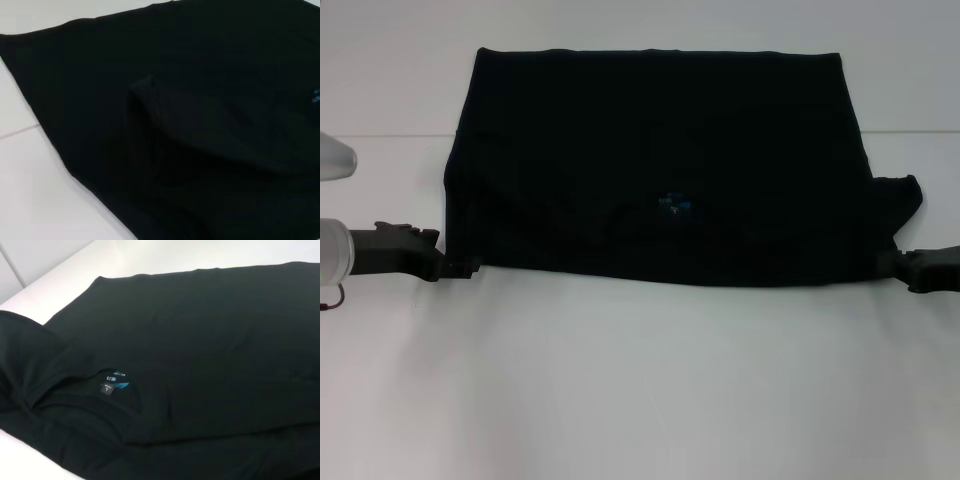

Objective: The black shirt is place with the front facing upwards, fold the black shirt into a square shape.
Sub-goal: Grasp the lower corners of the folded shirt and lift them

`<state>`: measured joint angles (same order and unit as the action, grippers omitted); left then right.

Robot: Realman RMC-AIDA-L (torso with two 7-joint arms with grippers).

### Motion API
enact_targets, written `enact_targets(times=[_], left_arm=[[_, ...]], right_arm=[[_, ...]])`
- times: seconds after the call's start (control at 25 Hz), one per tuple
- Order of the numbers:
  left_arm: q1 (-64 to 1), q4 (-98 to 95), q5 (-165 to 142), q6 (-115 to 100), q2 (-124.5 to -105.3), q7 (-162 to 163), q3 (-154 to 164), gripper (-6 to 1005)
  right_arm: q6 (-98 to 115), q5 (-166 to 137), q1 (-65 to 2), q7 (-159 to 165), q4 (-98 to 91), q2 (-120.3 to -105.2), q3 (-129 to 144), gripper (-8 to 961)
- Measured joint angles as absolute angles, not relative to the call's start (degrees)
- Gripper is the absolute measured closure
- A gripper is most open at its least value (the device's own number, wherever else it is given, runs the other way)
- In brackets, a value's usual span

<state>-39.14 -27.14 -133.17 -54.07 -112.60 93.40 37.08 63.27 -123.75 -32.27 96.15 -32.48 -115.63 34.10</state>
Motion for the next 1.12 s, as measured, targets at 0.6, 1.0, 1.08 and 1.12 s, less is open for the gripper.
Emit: enact_targets(times=[0.6, 1.0, 1.08, 1.12], left_arm=[[-41.05, -26.11, -133.42, -52.50, -114.45, 92.05, 38.42, 172], [-40.94, -25.68, -133.07, -50.05, -114.94, 91.94, 38.33, 232], [-40.86, -25.55, -133.03, -48.80, -115.17, 91.92, 38.34, 294], [-40.81, -25.47, -133.03, -48.38, -115.35, 91.74, 38.35, 324]], right_arm=[[63.31, -123.72, -32.25, 95.69, -32.11, -115.84, 34.10, 941], [63.39, -123.66, -31.91, 95.45, -31.99, -115.93, 34.11, 942], [63.54, -123.66, -31.90, 95.45, -31.99, -115.98, 34.14, 942], [63.65, -123.66, -31.91, 95.45, -31.99, -116.00, 34.14, 942]])
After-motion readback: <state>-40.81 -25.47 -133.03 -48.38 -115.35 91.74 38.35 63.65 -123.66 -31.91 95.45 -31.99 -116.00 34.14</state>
